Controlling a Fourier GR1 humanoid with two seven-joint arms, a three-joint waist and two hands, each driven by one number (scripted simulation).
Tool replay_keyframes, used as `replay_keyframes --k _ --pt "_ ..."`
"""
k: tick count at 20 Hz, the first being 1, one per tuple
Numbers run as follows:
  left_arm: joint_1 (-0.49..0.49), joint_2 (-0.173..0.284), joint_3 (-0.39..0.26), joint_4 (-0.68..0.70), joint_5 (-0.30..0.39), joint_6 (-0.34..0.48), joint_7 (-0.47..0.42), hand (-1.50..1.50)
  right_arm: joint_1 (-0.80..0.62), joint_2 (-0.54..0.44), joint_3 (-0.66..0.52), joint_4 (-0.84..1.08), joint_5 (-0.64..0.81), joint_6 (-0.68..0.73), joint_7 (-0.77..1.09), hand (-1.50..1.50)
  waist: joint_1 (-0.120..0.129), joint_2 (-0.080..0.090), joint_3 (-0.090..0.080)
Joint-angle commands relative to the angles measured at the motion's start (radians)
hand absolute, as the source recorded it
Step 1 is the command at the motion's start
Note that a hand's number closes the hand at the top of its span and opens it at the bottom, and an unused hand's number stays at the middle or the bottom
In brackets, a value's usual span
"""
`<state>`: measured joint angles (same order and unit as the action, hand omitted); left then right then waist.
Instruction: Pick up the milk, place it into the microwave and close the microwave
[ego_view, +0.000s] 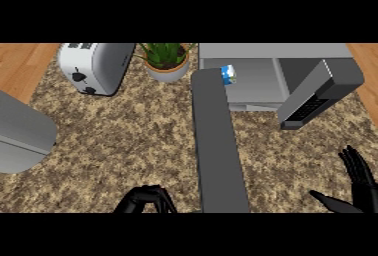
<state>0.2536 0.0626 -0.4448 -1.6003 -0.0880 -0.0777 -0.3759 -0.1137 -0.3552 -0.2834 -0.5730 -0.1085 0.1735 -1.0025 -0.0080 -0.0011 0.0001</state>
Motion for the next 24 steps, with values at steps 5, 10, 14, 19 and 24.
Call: replay_keyframes --k 5,10,14,19,24 --pt "-0.222 -0.009 -0.010 0.221 -0.081 0.003 0.027 1.50 0.034 -0.046 -0.014 0.009 -0.039 0.131 -0.086 -1.50 -0.001 0.003 0.001" --pt "-0.383 -0.061 -0.125 0.370 -0.094 -0.043 0.225 1.50 0.024 -0.117 -0.015 -0.020 -0.071 0.196 -0.011 -1.50 -0.021 0.007 0.001" --pt "-0.450 -0.062 -0.205 0.482 -0.052 -0.096 0.250 1.50 0.043 -0.124 -0.008 -0.049 -0.087 0.222 -0.034 -1.50 -0.027 0.007 0.001" --pt "-0.543 -0.062 -0.402 0.603 0.028 0.066 0.153 1.50 0.048 -0.136 0.010 -0.066 -0.094 0.249 -0.049 -1.50 -0.042 0.010 -0.001" --pt "-0.603 -0.062 -0.508 0.582 0.172 0.189 0.100 1.50 0.037 -0.119 0.054 -0.138 -0.096 0.265 -0.046 -1.50 -0.068 0.012 -0.002"
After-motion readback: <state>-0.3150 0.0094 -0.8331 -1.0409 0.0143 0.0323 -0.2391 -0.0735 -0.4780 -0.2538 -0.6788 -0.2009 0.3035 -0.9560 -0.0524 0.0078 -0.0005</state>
